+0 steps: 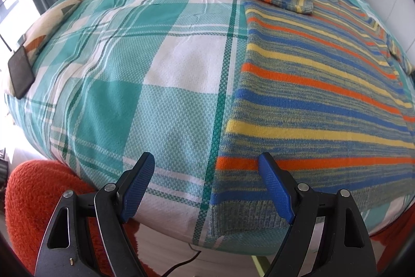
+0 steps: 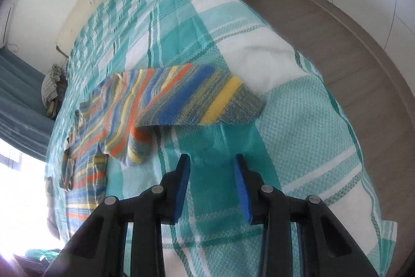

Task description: Fold small clothes

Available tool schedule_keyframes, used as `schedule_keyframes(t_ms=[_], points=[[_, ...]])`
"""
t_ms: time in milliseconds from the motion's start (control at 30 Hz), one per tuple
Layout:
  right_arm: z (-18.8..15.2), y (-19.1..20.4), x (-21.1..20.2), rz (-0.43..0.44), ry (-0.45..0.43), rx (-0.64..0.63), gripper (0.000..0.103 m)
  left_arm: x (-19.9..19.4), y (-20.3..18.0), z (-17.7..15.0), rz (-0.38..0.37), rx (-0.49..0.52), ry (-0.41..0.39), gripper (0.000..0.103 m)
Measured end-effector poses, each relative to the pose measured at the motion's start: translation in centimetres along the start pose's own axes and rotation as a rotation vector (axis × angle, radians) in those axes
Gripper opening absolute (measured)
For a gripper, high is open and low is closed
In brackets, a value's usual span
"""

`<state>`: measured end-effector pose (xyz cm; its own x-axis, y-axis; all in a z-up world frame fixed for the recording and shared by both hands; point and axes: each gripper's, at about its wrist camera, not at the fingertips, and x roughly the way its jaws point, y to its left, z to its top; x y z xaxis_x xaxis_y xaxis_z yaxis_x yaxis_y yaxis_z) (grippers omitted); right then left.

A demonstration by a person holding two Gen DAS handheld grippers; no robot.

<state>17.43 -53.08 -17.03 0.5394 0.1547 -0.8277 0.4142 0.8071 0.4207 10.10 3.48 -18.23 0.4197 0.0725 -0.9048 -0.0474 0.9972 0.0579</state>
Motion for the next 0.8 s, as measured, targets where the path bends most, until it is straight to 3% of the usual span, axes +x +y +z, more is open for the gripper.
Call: schedule_keyframes(t_ms=[167, 267, 367, 433, 600, 800], points=[[7.6, 3.0, 0.7, -0.015, -0.129, 0.016, 0.031, -0.1, 0.2, -0.2, 0.017, -0.015, 0.006, 0.084], [10.3, 5.1, 2.1, -0.034, -0.096, -0.052, 0.031, 0.0, 0.1, -0.2, 0.018, -0.015, 0.012, 0.084], [10.0, 6.3, 2.3, -0.042, -0.084, -0.125, 0.031, 0.1, -0.1, -0.2, 0.017, -0.006, 0.011, 0.084], [8.8, 5.8, 1.3, -0.007, -0.12, -0.113, 0.031, 0.2, -0.2, -0.2, 0.018, 0.002, 0.008, 0.084], [5.8, 0.8, 0.2, 0.135, -0.129, 0.185, 0.032, 0.4, -0.1, -0.1, 0.011, -0.008, 0.013, 0.084], [7.1, 0.5, 1.5, 0.185, -0.13, 0.261, 0.032, 0.2, -0.1, -0.2, 0.023, -0.013, 0.011, 0.084]])
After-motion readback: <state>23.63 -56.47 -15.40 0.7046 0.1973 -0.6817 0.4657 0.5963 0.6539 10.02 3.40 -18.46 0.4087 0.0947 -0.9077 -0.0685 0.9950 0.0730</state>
